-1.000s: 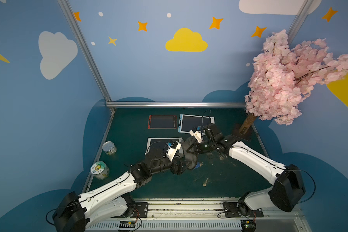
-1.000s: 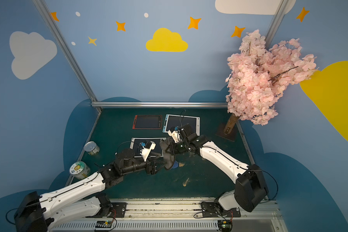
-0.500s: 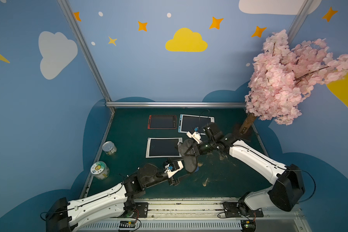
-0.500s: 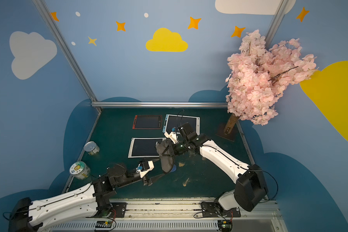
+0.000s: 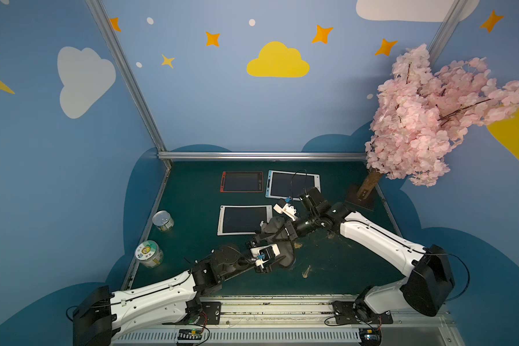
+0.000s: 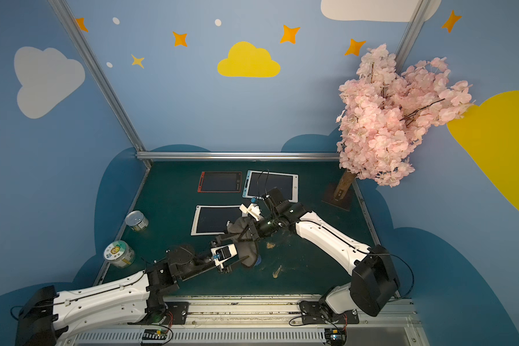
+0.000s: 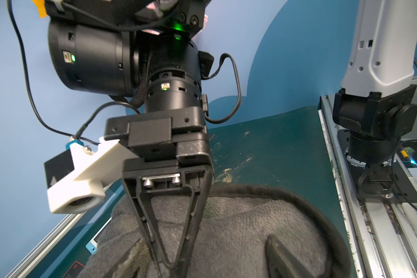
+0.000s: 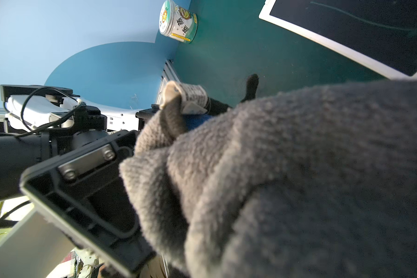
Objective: Wipe the drawing tablet
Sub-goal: Adjust the cleaning item.
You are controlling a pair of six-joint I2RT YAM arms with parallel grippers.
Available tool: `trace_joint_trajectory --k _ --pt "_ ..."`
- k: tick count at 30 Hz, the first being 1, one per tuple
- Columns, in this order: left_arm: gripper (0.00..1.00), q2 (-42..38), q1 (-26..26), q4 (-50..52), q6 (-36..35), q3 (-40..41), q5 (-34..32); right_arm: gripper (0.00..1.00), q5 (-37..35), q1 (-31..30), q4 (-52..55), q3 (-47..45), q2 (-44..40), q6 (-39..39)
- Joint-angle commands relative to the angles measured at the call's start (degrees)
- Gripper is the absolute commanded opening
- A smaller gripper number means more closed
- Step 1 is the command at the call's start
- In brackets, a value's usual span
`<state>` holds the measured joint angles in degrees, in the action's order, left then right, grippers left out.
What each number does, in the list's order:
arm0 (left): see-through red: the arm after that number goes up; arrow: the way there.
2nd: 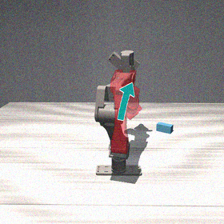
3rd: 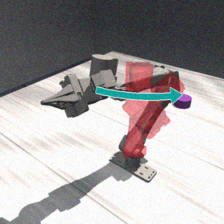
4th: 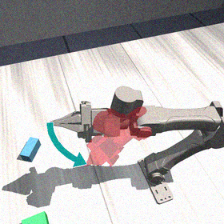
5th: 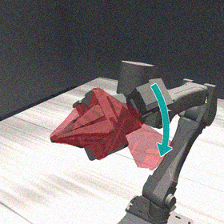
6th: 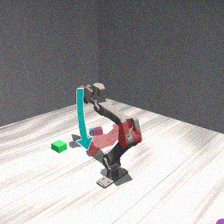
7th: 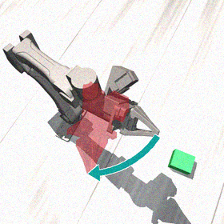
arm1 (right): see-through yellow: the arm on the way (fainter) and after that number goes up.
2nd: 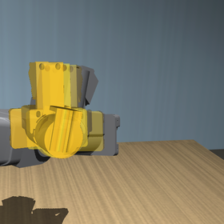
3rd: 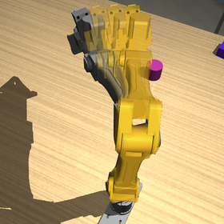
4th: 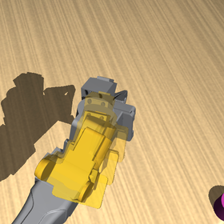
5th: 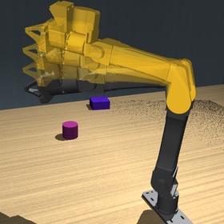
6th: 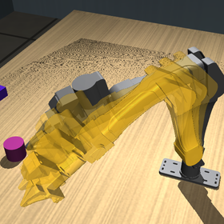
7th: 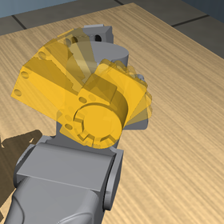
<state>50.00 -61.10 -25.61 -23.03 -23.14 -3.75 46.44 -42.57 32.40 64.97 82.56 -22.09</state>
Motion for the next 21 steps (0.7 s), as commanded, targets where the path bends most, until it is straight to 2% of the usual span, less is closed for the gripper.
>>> trace_joint_trajectory --k 1,11,21 --pt "0.77 -0.61 -0.05 -0.59 -1.02 -1.58 -1.41 0.00 1.88 -0.93 0.00 -0.82 -1.86 0.22" --pt "0.77 0.28 -0.07 -1.33 -0.45 -0.06 -2.66 0.00 10.48 -2.08 -6.75 -3.85 -5.55 -4.69" --pt "0.77 -1.38 -0.07 -0.70 0.14 0.80 -3.55 0.00 20.40 -1.99 -24.43 -7.91 -6.83 -18.96"
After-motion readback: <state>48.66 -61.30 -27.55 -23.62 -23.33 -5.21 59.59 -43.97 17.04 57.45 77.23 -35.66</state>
